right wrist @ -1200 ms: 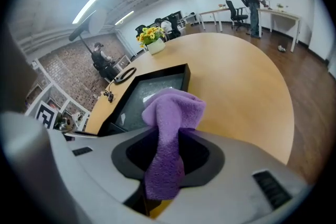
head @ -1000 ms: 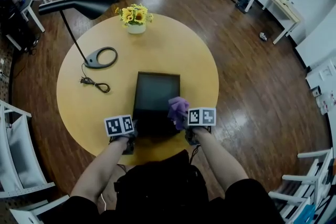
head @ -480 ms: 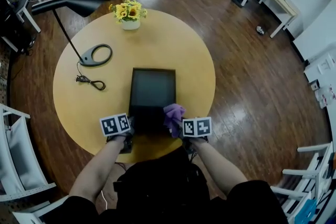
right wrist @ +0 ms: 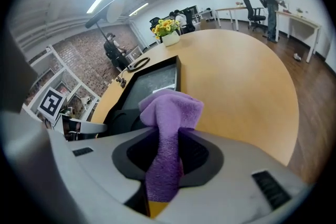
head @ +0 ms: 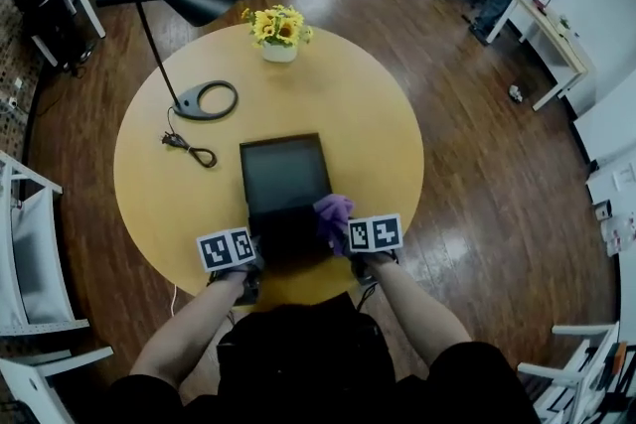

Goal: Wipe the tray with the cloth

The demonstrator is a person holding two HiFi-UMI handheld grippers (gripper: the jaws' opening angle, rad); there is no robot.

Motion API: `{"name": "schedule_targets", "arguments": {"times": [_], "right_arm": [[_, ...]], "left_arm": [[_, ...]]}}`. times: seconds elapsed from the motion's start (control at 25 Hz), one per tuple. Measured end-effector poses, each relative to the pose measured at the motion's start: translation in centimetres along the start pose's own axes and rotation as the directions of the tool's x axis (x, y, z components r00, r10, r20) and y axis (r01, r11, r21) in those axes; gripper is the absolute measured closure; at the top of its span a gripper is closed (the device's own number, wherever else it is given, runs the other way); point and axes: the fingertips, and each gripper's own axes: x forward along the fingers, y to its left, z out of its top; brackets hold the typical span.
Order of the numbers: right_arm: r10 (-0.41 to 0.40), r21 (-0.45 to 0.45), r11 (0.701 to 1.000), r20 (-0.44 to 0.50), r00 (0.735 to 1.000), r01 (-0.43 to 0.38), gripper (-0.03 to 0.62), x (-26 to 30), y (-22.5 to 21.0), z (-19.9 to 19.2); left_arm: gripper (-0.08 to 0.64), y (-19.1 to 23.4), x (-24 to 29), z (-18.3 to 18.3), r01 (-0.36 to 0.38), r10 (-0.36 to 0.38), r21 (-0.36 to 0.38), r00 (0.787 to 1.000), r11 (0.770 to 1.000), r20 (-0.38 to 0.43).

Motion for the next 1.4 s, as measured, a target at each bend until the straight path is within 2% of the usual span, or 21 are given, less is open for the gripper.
{"name": "schedule_targets", "arguments": {"times": [0.16,0.32,0.48,0.64,0.84,1.0,1.12,1.2,1.32,1.4], "right_arm": [[-0.008,-0.097,0.995,-0.026,1.0,0.005,0.483,1.4,-0.3,3.0],[-0.018,-0.216,0.976,-0.064,0.998,0.004,0.483,2.4,-0.9,6.0],[-0.033,-0.334,0.942,-0.099,0.994,-0.002,0.483,3.5,-1.6,8.2],[-0.039,-0.442,0.897,-0.118,0.992,-0.018,0.481,4.3,-2.5,10.7],[-0.038,-0.55,0.835,-0.091,0.995,-0.019,0.477,5.0,-2.2,13.5],[-0.015,-0.57,0.821,-0.094,0.995,-0.042,0.477,5.5,-2.2,13.3],[-0.014,-0.592,0.805,-0.046,0.999,-0.016,0.477,4.9,-1.7,13.4],[-0.016,-0.596,0.803,-0.008,1.0,0.008,0.482,3.9,-1.5,13.8],[-0.03,-0.546,0.837,0.021,0.999,0.036,0.488,2.6,-2.4,13.3],[-0.03,-0.484,0.874,0.049,0.998,0.05,0.488,1.7,-2.9,13.2]], "left_arm": [[0.488,-0.2,-0.2,-1.1,-0.008,0.008,-0.064,1.0,0.998,-0.003],[0.48,-1.3,0.2,-1.6,-0.011,0.01,-0.151,1.0,0.988,-0.008],[0.479,-3.1,1.0,-2.9,-0.001,-0.006,-0.247,1.0,0.969,-0.027],[0.474,-6.4,2.2,-4.6,0.028,-0.047,-0.314,0.997,0.949,-0.054],[0.463,-8.8,3.8,-5.0,0.07,-0.099,-0.398,0.994,0.915,-0.053],[0.457,-8.2,3.6,-4.8,0.099,-0.127,-0.424,0.991,0.9,-0.038],[0.457,-6.4,1.9,-3.8,0.11,-0.121,-0.421,0.993,0.9,0.001],[0.416,-4.6,0.5,-2.2,0.095,-0.09,-0.375,0.995,0.922,0.03],[0.377,-1.0,-1.0,1.0,0.01,0.006,-0.253,0.998,0.967,0.062],[0.377,1.0,-1.8,4.1,-0.053,0.071,-0.165,0.992,0.985,0.103]]}}
